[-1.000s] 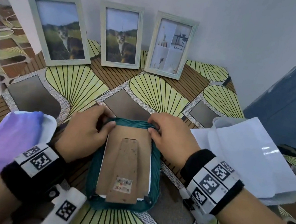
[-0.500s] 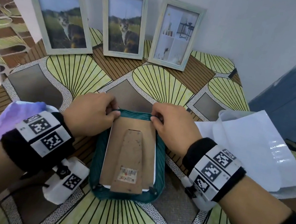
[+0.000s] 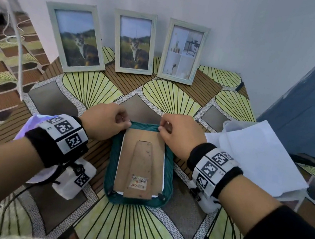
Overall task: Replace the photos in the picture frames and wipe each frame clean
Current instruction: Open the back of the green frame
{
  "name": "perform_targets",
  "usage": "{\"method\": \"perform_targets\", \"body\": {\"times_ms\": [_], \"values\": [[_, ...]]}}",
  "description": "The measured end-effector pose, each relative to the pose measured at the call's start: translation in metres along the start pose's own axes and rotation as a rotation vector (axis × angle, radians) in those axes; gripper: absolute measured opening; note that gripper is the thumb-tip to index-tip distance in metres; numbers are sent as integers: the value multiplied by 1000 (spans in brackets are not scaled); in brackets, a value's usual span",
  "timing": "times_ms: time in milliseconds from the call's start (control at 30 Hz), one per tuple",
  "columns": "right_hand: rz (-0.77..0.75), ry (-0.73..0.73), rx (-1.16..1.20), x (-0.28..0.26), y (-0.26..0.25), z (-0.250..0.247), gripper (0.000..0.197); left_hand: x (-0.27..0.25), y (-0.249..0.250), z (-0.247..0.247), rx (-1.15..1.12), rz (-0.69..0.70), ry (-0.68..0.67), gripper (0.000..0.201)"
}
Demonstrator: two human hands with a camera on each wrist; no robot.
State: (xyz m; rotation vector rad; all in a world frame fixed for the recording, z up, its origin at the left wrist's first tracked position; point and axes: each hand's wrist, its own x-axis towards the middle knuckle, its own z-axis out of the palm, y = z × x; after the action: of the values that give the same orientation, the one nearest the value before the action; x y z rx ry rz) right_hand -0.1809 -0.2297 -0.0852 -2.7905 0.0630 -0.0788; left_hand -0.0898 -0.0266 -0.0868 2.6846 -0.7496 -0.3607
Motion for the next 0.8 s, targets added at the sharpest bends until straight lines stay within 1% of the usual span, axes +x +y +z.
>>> {"method": "perform_targets", "body": {"times_ms": [100, 167, 200, 267, 367, 433, 500, 567, 667, 800], "values": [[-44, 38, 24, -7, -1, -4, 13, -9, 3, -13, -24, 31, -40, 21], [-121, 59, 72, -18, -1, -9, 11, -21, 7, -20, 25, 92, -27, 22], [-174, 47, 93, -25, -2, -11, 11, -28, 9, -24, 64, 138, -11, 23], [-283, -14, 107, -44, -3, -14, 11, -48, 14, -29, 146, 254, -8, 25], [-402, -110, 99, -75, -3, -16, 12, -79, 14, -27, 285, 435, -73, 32], [-448, -175, 68, -92, -3, -17, 14, -98, 10, -20, 355, 521, -134, 34], [-471, -229, 35, -103, -2, -18, 19, -111, 5, -14, 357, 586, -204, 37], [-479, -277, 11, -110, 1, -18, 24, -120, 0, -10, 335, 624, -228, 41], [-489, -315, 11, -114, 4, -18, 26, -125, -7, -7, 369, 653, -201, 46], [-528, -284, -17, -115, 7, -15, 24, -127, -7, -4, 426, 788, -56, 32]]}}
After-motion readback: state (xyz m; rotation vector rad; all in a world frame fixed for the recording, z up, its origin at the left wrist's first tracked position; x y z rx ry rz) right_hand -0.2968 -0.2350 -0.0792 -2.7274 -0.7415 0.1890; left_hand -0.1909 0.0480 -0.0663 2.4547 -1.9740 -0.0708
